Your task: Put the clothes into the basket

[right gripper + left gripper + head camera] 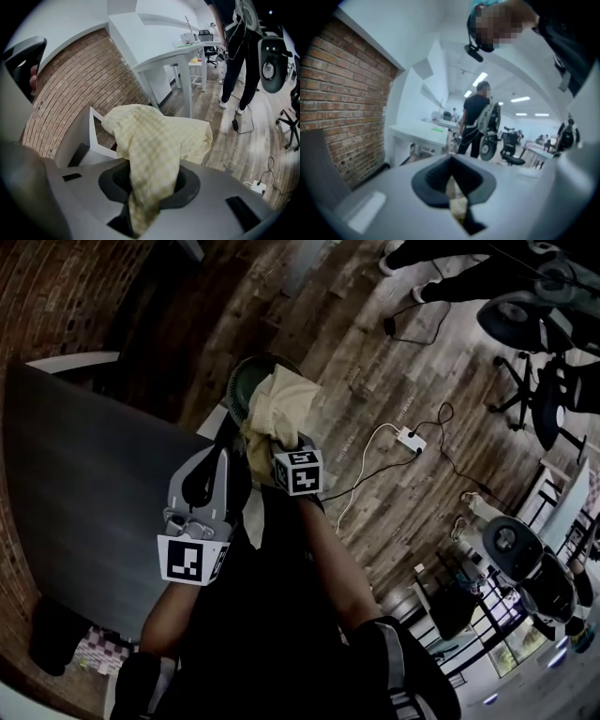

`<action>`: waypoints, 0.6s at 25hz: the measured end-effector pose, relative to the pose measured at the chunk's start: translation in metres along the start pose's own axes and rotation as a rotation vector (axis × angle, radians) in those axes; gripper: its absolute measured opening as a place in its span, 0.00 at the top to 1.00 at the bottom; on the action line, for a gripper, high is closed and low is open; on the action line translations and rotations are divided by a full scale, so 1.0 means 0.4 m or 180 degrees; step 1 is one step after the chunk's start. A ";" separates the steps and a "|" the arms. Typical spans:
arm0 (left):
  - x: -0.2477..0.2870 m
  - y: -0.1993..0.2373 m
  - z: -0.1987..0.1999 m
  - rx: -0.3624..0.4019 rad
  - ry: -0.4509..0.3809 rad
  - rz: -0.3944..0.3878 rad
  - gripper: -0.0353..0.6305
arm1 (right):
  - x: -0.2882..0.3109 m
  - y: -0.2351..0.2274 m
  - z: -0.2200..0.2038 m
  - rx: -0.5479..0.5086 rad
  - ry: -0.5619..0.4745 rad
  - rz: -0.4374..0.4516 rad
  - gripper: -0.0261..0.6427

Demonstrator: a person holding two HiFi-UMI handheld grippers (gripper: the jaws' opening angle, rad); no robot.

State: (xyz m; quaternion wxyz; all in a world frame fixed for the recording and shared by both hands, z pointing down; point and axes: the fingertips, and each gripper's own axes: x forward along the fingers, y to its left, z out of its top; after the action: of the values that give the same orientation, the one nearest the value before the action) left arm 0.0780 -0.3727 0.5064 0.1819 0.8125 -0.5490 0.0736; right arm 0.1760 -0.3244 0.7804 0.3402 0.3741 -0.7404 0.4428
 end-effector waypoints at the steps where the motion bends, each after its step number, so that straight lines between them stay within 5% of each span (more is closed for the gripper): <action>1: -0.001 0.000 -0.006 -0.0011 0.0009 -0.0003 0.94 | 0.013 -0.005 -0.010 0.0040 0.0045 -0.0007 0.81; 15: -0.015 0.014 -0.041 -0.0108 0.0078 0.0097 0.94 | 0.081 -0.023 -0.065 0.0055 0.0300 -0.0031 0.79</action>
State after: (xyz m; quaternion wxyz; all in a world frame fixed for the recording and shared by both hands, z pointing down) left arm 0.0719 -0.3631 0.5206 0.2012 0.7998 -0.5602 0.0769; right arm 0.1726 -0.3121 0.8209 0.3736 0.3593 -0.7179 0.4647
